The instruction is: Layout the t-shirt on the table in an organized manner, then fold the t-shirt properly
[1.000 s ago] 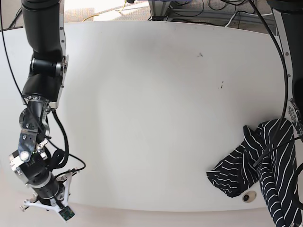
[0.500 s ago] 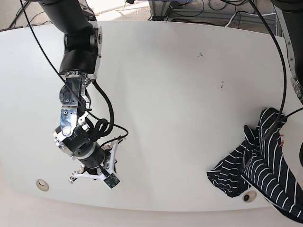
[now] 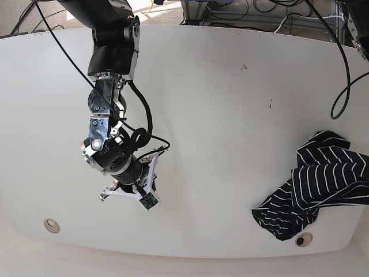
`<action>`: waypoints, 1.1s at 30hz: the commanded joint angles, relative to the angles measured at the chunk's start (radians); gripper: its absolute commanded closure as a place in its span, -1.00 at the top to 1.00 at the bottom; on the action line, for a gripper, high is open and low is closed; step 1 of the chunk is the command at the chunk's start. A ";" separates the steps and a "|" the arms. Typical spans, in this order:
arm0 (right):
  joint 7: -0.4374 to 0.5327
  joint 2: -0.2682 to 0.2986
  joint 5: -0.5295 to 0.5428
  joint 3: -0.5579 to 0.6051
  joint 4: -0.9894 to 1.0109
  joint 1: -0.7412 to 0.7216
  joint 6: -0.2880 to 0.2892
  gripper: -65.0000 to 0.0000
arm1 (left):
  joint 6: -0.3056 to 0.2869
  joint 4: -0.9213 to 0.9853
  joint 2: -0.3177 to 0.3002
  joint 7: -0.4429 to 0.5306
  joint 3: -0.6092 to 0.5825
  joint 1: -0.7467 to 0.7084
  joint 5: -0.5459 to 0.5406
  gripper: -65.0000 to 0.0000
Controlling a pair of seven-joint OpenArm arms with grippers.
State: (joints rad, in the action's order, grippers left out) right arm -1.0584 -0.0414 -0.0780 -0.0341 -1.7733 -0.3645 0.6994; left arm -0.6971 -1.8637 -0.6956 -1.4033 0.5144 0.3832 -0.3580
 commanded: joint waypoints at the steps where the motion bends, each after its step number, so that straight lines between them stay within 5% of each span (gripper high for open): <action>1: 0.022 -0.027 0.013 0.003 -0.018 -0.011 -0.001 -0.94 | -0.001 -0.011 -0.023 0.007 0.063 -0.076 0.007 -1.00; 11: 0.022 -0.050 0.013 0.003 -0.024 0.035 -0.001 -0.94 | -0.001 -0.064 0.004 0.007 0.086 -0.157 0.003 -1.00; 19: 0.022 -0.048 0.013 0.003 -0.035 0.068 -0.001 -0.94 | -0.001 -0.078 0.029 0.007 -0.185 0.038 -0.075 -1.00; 33: 0.023 -0.021 0.011 -0.028 -0.124 0.132 -0.001 -0.94 | -0.001 -0.076 0.342 0.007 -0.595 0.274 -0.091 -1.00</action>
State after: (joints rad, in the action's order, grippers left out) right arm -1.0512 -0.0719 -0.0711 -0.0471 -1.8687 -0.2176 0.7002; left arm -0.6971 -1.9282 -0.3855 -1.4136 -0.0639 0.6090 -0.4549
